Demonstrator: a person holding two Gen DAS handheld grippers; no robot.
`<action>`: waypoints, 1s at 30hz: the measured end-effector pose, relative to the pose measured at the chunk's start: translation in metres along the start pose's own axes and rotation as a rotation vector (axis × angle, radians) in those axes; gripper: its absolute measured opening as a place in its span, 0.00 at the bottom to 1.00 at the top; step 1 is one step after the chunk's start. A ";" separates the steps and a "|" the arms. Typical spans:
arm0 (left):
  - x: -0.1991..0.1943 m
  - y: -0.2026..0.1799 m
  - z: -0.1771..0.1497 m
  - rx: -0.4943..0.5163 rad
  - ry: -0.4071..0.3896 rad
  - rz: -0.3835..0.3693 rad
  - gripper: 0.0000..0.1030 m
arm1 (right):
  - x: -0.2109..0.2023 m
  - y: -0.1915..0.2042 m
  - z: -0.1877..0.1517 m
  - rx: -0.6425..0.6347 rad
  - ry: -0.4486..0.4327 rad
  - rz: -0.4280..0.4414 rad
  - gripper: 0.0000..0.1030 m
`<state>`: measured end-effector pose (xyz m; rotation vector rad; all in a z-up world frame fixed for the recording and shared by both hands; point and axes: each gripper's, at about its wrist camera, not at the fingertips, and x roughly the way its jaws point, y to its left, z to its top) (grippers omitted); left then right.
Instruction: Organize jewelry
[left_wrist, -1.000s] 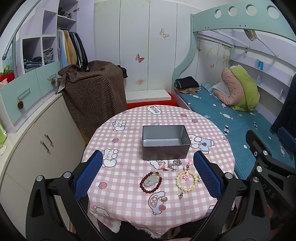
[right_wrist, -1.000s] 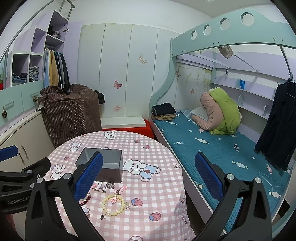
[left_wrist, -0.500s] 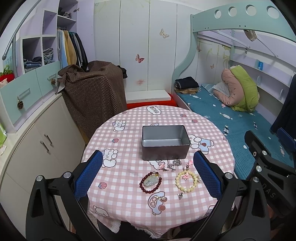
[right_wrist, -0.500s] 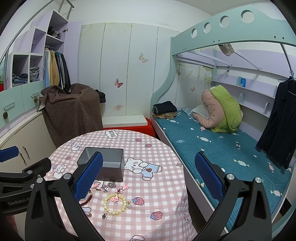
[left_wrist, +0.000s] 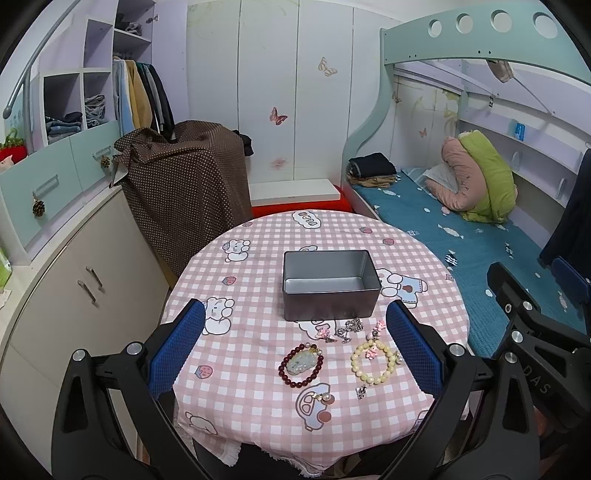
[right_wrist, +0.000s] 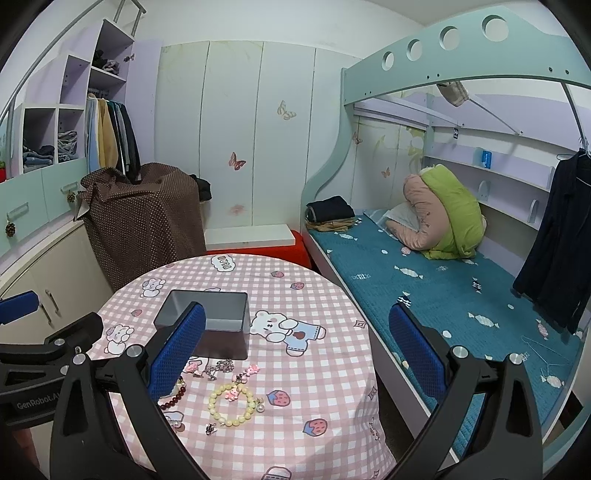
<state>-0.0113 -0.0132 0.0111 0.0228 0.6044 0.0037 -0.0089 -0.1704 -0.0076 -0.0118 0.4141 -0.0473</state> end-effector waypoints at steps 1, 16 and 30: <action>0.000 0.000 0.000 0.001 0.002 -0.002 0.95 | 0.000 0.000 0.000 0.000 0.001 0.000 0.93; 0.002 0.000 0.001 -0.001 0.004 -0.002 0.95 | 0.002 -0.001 0.003 0.000 -0.002 -0.002 0.93; 0.009 0.002 0.004 0.002 0.018 -0.018 0.95 | 0.002 0.002 0.003 -0.009 0.003 -0.004 0.93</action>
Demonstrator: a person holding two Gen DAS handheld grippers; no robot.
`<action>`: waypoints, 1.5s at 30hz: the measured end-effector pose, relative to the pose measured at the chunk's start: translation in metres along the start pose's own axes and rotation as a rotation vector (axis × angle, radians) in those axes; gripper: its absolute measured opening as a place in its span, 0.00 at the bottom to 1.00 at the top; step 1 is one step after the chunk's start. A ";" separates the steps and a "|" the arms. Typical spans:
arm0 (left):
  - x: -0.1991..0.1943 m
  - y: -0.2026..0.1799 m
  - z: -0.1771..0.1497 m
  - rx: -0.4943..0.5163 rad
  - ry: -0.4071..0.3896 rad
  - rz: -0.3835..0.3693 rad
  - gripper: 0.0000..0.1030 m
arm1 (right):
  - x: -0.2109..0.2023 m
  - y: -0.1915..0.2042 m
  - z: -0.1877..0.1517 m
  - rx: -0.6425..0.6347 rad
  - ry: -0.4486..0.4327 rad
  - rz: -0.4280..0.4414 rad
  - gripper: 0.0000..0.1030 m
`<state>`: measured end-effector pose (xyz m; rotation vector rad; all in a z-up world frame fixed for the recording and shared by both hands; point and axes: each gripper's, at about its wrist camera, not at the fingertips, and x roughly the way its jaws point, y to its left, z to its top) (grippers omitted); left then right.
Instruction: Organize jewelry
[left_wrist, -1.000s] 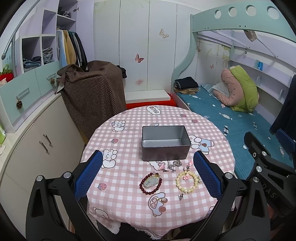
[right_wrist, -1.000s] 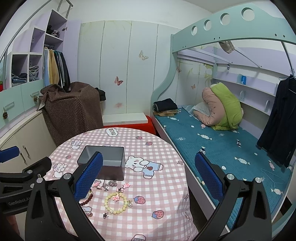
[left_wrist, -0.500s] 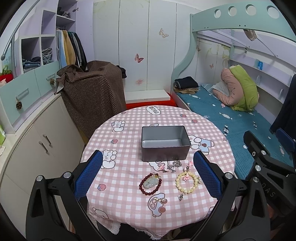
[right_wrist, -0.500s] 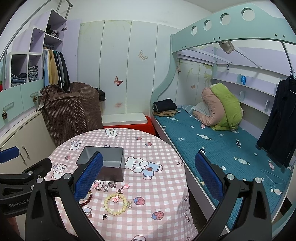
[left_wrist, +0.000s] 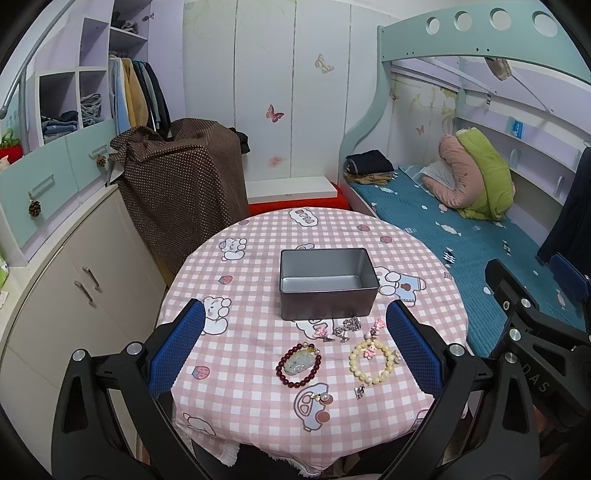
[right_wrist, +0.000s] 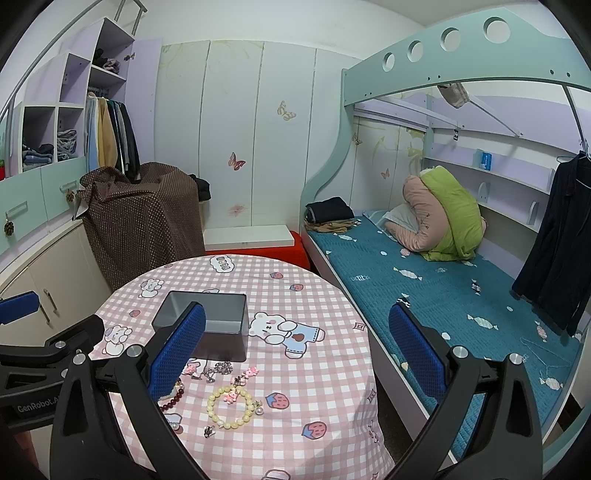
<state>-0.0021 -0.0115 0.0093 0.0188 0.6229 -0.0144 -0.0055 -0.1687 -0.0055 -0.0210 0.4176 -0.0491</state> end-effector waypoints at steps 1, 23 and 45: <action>0.002 0.000 0.000 0.000 0.005 -0.004 0.95 | 0.001 0.000 0.000 -0.002 0.004 0.000 0.93; 0.114 0.039 -0.051 0.015 0.299 0.041 0.95 | 0.098 -0.003 -0.061 -0.062 0.334 -0.058 0.93; 0.193 0.059 -0.089 0.108 0.480 0.073 0.95 | 0.158 0.019 -0.092 -0.161 0.516 0.002 0.93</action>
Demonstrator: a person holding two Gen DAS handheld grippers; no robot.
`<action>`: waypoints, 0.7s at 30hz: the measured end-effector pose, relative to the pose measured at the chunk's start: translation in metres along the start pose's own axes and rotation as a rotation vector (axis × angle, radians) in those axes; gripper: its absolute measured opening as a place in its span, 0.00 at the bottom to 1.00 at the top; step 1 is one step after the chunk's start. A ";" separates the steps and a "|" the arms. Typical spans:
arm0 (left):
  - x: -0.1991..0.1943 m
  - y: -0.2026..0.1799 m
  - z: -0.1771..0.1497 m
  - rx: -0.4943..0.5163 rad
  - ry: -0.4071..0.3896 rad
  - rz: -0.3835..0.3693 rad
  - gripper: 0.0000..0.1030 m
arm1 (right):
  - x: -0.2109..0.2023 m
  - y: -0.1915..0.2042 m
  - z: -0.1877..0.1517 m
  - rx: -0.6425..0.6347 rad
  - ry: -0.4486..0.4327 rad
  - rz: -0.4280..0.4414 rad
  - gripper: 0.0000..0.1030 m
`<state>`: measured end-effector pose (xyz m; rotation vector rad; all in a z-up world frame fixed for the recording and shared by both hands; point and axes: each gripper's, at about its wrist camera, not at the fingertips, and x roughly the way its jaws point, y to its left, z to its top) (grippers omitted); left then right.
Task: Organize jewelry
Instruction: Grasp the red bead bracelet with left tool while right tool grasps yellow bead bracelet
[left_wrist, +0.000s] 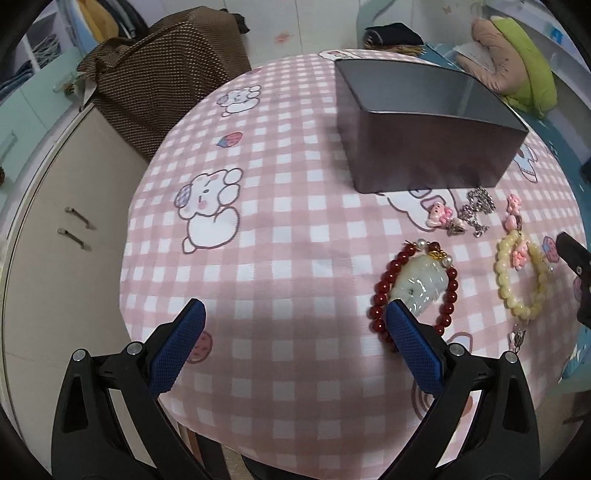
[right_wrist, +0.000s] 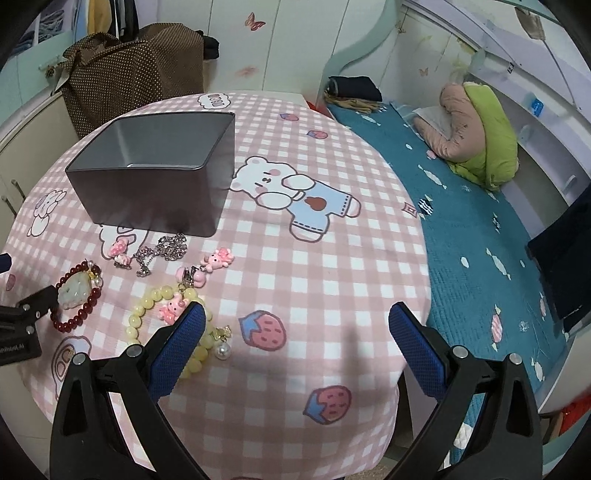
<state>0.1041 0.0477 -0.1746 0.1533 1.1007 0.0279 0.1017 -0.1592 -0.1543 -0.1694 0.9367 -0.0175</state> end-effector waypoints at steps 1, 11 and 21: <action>0.002 0.000 0.001 0.005 0.001 -0.007 0.95 | 0.001 0.000 0.001 0.001 0.001 0.001 0.93; 0.012 0.000 0.006 0.012 0.031 -0.066 0.84 | 0.008 0.004 0.004 -0.027 0.014 0.003 0.93; 0.009 -0.001 0.012 0.017 -0.003 -0.208 0.12 | 0.003 0.011 0.002 -0.080 -0.001 0.069 0.93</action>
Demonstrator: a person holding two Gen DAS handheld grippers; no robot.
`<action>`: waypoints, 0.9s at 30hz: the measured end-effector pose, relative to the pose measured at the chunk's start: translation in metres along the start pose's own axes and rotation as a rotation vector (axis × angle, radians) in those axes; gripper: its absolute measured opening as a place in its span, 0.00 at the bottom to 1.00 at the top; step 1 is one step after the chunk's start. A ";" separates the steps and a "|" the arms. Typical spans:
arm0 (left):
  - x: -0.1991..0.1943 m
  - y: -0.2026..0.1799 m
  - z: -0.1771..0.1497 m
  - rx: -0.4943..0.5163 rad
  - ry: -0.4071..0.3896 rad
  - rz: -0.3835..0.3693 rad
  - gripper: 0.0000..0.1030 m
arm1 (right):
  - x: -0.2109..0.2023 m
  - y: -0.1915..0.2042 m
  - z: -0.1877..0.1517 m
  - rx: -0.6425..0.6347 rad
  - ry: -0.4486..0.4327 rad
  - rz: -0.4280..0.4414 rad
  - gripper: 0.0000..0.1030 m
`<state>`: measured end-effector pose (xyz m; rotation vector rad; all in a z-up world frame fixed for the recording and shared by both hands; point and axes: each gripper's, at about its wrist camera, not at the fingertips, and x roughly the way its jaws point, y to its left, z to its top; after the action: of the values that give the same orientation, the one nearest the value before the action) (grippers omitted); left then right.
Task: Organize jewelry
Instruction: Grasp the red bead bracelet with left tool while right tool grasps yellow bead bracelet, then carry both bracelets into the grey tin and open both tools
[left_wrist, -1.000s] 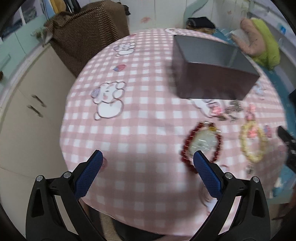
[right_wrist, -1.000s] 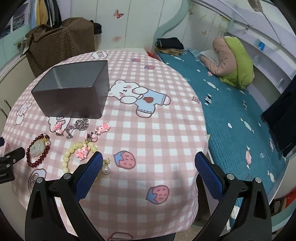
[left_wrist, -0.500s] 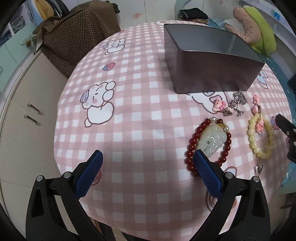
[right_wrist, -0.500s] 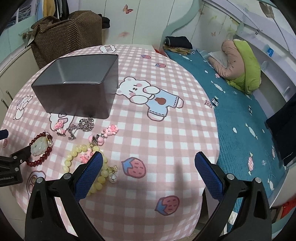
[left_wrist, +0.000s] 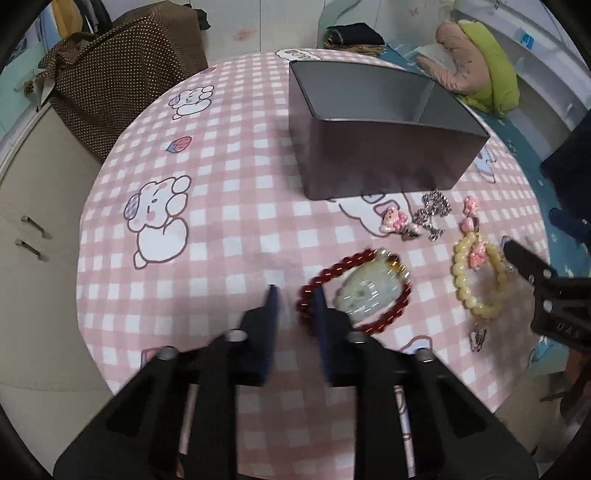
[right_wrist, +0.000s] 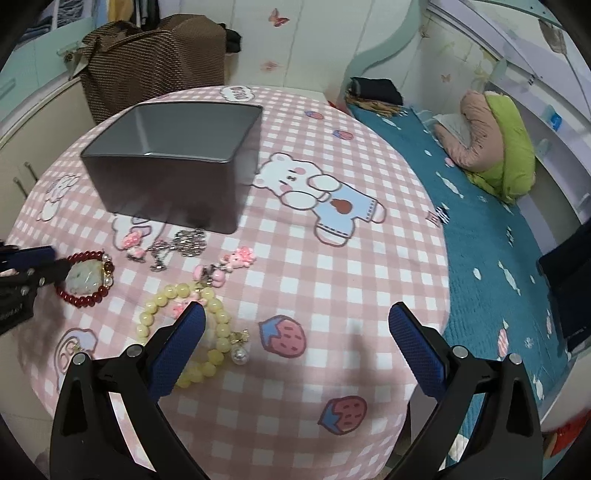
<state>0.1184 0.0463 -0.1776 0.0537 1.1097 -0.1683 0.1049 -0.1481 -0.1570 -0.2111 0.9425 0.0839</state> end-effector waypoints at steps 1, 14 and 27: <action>0.000 0.002 0.001 -0.010 -0.002 -0.014 0.09 | 0.000 0.001 0.000 -0.009 0.000 0.000 0.93; -0.011 0.030 0.006 -0.189 -0.035 -0.216 0.08 | 0.015 0.021 0.002 -0.174 0.062 0.045 0.64; -0.021 0.029 0.015 -0.196 -0.049 -0.248 0.08 | 0.027 0.008 0.013 -0.145 0.061 0.273 0.09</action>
<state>0.1275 0.0757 -0.1528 -0.2630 1.0768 -0.2798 0.1296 -0.1382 -0.1727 -0.2191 1.0226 0.4002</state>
